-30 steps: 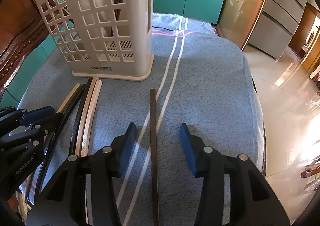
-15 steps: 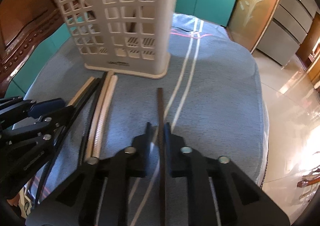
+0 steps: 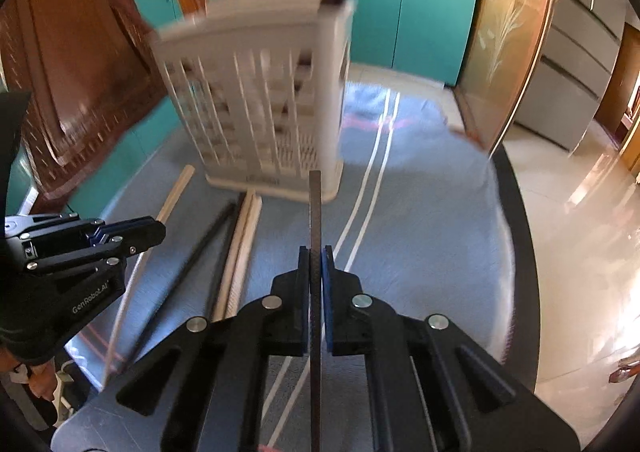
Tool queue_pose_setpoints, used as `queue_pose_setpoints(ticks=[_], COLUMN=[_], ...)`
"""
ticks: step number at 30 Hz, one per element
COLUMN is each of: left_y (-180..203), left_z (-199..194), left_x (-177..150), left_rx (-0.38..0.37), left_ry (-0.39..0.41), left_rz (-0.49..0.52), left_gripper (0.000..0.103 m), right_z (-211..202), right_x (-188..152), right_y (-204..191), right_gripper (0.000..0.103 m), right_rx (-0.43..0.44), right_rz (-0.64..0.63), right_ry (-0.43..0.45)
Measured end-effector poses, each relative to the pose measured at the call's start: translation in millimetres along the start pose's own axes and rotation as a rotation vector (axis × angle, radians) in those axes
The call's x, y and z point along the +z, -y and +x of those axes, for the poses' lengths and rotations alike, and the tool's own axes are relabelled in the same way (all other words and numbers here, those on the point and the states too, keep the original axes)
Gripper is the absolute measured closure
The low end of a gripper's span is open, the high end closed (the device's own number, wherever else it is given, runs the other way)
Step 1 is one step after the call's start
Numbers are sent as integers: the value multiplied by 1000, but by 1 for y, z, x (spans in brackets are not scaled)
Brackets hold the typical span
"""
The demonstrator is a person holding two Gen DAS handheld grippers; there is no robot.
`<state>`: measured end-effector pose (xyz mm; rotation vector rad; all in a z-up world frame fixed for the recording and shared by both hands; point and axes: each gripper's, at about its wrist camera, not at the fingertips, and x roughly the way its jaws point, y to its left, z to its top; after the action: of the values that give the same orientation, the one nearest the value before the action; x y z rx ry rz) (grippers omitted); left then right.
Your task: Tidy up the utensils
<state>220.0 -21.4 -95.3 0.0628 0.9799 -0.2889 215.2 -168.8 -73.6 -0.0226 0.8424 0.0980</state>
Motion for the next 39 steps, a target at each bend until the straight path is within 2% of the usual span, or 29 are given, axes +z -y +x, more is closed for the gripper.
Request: queue_pose_setpoints(ticks=[7,13,19,24,28,31,34,39], left_y=[-9,-14,-15,-13,-15,-12,-8,-10], left_z=[-81,-140,-186,-213,-208,-190,-166,-136], left_x=[19,40,78,125,144,143,140,129], left_rx=[-91,-152,-168,-145,-73,-35,-28,-25], left_ry=[159,287,405,507,574,583,538,477], left_rz=[-11,-5,-5,-32,-62,-70,-71,-79], left_gripper=[96,96,96,96,96,96,96,96], right_z=[-80,-125,-165,-186,-194,-188,-162,-116], right_x=[21,45,88,132,153,158,155,132], right_y=[7,11,6,4,8,8,7,1], right_gripper=[96,96,96,96,96,96,96,96], right_rx=[69,117,160,156,111,79,46,29], right_rz=[10,13,-6,-4,37,72,63,43], right_ry=[158,257,382,451,530,567,556,477])
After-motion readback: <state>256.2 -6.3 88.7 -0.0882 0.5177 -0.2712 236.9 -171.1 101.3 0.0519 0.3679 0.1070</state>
